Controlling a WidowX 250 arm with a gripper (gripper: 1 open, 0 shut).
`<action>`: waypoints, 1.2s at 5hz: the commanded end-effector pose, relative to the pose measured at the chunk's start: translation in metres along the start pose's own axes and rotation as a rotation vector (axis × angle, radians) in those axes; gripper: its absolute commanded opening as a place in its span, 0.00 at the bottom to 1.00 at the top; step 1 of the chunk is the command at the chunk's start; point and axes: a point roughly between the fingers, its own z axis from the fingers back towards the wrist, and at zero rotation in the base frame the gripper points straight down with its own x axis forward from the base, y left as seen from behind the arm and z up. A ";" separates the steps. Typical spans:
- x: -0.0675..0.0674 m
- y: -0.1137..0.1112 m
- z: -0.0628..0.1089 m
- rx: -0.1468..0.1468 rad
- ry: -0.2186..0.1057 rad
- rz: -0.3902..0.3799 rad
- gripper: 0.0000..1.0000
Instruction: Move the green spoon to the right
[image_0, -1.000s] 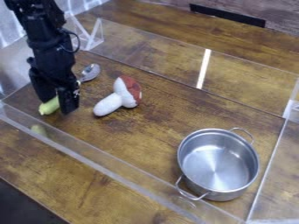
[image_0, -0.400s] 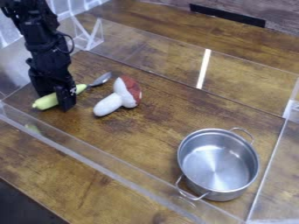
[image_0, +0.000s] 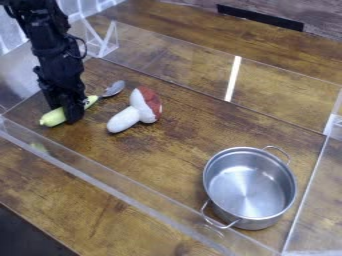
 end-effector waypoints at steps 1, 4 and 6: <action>0.012 0.006 0.017 0.019 -0.046 0.007 0.00; 0.016 0.011 0.019 -0.014 -0.028 0.018 0.00; 0.017 0.015 0.020 -0.035 -0.006 0.021 0.00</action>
